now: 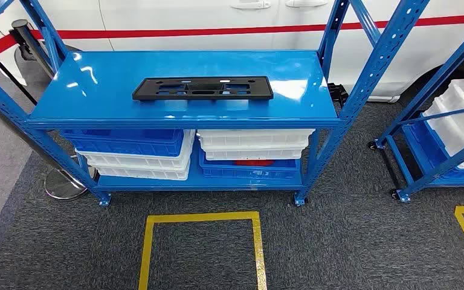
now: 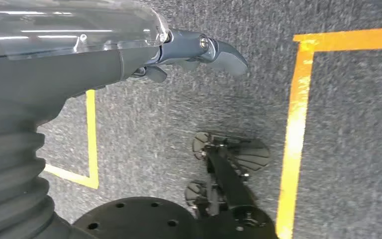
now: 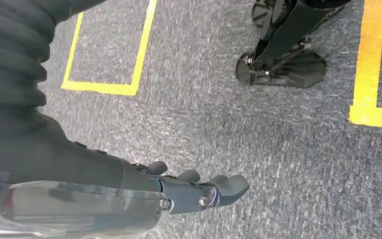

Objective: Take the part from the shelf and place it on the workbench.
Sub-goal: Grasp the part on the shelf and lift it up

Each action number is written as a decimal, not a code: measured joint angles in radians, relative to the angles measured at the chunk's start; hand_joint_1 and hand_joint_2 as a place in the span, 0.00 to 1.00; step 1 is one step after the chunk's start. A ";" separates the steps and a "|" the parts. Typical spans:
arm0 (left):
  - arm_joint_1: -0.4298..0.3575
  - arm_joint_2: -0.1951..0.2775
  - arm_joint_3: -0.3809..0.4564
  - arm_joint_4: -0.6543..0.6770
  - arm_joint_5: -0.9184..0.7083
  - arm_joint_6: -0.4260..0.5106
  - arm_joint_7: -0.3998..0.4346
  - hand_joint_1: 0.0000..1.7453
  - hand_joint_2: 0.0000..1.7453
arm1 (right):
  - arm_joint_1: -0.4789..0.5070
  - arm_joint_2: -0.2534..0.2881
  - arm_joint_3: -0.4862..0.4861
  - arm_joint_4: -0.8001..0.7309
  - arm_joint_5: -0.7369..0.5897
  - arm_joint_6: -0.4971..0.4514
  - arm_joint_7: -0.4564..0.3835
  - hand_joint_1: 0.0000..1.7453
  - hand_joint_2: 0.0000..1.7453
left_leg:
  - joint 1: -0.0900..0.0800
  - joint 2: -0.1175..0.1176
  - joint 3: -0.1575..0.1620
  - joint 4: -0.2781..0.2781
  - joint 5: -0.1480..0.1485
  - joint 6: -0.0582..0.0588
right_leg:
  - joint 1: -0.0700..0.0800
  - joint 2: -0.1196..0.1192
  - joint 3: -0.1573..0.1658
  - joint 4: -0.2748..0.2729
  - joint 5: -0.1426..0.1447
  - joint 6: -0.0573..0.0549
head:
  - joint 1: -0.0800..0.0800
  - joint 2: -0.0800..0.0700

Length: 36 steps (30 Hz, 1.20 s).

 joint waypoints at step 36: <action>-0.084 -0.010 0.208 0.087 -0.040 -0.009 -0.168 0.00 0.00 | -0.184 0.089 -0.054 -0.396 0.072 0.247 -0.456 0.00 0.00 | 0.004 -0.006 -0.104 0.266 -0.147 -0.022 | -0.010 0.020 -0.039 0.008 0.030 -0.024 | -0.004 0.000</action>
